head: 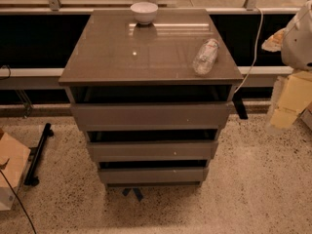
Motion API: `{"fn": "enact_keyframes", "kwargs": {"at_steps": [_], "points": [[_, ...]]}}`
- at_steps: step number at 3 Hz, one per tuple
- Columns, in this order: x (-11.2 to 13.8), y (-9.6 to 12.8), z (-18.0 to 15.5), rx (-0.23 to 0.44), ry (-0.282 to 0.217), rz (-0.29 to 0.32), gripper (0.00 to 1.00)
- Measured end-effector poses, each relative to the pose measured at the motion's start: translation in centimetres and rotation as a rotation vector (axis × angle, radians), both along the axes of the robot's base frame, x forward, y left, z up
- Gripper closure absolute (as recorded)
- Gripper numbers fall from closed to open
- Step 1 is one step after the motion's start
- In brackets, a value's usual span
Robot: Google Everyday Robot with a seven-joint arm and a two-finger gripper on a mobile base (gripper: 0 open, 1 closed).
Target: Open bottom drawer
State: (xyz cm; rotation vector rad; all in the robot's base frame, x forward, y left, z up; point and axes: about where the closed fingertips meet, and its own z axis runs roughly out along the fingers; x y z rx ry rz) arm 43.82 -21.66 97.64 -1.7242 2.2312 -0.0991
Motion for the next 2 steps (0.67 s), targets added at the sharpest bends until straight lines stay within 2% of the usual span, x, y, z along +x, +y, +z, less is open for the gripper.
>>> {"fn": "enact_keyframes", "kwargs": {"at_steps": [2], "points": [[0.0, 0.1, -1.8, 0.063, 0.000, 0.011, 0.00]]}}
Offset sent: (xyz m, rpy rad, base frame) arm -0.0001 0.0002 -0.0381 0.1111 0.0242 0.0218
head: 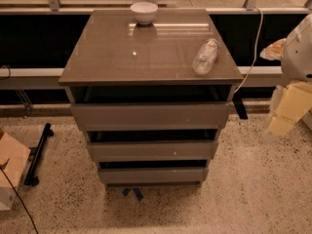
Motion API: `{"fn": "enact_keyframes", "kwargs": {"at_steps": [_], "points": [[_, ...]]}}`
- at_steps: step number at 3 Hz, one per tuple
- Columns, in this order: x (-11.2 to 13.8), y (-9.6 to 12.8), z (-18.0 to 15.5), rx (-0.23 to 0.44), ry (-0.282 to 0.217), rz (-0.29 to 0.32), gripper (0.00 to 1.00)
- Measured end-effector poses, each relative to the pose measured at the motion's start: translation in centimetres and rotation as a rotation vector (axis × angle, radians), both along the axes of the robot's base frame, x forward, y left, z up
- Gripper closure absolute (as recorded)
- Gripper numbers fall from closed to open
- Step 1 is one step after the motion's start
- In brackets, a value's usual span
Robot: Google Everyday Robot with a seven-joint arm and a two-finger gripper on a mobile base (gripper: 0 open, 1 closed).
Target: Open bottom drawer
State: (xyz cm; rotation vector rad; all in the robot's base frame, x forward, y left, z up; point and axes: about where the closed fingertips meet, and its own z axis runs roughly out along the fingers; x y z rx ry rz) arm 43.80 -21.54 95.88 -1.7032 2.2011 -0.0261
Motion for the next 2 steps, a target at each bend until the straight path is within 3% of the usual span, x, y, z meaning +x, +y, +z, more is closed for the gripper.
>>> {"fn": "enact_keyframes", "kwargs": {"at_steps": [1, 2], "points": [[0.52, -0.37, -3.89, 0.059, 0.048, -0.024, 0.00], [0.64, -0.37, -4.52, 0.059, 0.054, -0.030, 0.00]]}}
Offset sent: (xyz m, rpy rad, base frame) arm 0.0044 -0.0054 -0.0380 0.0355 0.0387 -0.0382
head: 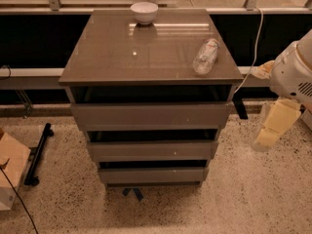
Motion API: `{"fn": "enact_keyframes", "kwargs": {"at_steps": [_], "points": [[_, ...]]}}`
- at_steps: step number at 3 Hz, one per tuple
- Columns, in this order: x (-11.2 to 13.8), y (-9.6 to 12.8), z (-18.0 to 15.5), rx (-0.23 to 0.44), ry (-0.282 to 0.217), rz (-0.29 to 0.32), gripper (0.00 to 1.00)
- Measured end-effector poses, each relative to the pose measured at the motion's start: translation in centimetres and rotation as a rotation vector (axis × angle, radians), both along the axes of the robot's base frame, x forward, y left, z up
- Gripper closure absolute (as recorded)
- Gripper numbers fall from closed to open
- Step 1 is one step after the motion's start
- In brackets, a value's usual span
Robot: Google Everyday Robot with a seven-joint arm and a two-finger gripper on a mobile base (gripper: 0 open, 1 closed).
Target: Open bottom drawer
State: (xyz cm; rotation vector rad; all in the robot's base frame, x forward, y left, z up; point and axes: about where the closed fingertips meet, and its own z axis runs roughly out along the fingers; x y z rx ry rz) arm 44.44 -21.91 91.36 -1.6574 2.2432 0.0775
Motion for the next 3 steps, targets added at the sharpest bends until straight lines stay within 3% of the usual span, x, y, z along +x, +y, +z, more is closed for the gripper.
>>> {"fn": "enact_keyframes", "kwargs": {"at_steps": [1, 2, 3], "points": [[-0.1, 0.5, -1.8, 0.056, -0.005, -0.025, 0.00], [0.7, 2.2, -5.6, 0.143, -0.057, -0.017, 0.00], [1.7, 3.7, -8.8, 0.182, -0.130, 0.034, 0.00]]}}
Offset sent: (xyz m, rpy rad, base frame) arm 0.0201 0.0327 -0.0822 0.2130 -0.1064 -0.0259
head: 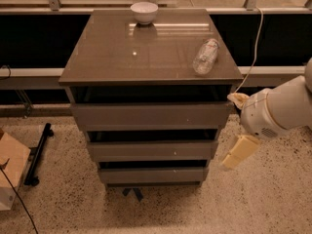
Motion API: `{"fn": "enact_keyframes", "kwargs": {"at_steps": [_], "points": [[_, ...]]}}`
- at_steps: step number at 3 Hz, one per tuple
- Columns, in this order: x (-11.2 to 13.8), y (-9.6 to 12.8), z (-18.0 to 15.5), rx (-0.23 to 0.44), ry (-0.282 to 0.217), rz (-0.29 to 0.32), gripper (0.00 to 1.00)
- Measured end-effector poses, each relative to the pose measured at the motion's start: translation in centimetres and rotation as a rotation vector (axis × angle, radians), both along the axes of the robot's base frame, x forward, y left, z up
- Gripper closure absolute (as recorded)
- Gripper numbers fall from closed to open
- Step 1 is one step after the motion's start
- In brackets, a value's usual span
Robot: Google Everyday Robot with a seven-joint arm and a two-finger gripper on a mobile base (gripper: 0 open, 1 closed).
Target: Open bottom drawer
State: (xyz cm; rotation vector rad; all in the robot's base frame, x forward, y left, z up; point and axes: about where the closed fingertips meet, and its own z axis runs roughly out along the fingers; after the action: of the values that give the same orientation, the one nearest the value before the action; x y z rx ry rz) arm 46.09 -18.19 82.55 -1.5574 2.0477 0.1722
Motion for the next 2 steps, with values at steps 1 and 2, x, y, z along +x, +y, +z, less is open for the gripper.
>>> {"fn": "enact_keyframes", "kwargs": {"at_steps": [1, 2], "points": [[1.3, 1.0, -3.7, 0.022, -0.030, 0.036, 0.00], [2.8, 1.3, -7.5, 0.059, -0.030, 0.052, 0.00]]}}
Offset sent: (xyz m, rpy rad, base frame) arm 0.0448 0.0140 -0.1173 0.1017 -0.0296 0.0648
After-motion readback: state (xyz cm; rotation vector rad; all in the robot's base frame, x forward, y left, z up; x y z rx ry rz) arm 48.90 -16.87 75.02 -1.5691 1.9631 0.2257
